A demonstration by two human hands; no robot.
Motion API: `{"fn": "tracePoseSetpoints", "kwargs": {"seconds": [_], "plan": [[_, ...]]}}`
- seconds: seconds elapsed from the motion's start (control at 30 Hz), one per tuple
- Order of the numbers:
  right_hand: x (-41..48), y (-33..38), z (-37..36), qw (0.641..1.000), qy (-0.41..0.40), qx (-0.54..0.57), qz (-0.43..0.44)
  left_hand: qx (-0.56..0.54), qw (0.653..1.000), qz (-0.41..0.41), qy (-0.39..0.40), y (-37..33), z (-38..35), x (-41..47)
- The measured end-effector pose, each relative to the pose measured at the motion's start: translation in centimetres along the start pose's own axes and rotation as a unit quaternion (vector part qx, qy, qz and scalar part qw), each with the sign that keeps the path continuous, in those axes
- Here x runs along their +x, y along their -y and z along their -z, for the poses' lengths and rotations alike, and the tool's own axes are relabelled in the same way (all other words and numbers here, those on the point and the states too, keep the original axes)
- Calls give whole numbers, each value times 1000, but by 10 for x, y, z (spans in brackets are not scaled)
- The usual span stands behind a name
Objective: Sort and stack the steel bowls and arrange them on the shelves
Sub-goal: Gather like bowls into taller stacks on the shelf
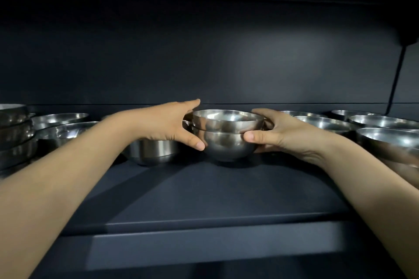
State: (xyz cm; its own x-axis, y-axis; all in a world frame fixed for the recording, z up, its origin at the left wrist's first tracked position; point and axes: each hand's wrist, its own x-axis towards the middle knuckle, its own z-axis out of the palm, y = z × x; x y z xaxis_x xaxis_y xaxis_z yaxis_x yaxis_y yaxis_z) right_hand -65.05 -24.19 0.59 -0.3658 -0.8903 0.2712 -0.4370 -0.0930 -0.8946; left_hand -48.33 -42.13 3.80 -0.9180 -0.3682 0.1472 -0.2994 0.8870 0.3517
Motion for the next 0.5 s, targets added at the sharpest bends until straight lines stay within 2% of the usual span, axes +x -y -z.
{"fn": "tracePoseSetpoints", "kwargs": {"seconds": [0.13,0.27,0.4,0.5], "plan": [[-7,4,-6,997,-50,56,2,-105,994,-9,-30,1,2,-10],[-20,14,-21,988,-84,126,19,-243,968,-28,-50,5,1,-24],[-26,25,-38,979,-118,165,37,-256,963,-64,-50,2,8,-38],[-28,31,-46,975,-126,179,46,-271,960,-57,-46,4,16,-44]]}}
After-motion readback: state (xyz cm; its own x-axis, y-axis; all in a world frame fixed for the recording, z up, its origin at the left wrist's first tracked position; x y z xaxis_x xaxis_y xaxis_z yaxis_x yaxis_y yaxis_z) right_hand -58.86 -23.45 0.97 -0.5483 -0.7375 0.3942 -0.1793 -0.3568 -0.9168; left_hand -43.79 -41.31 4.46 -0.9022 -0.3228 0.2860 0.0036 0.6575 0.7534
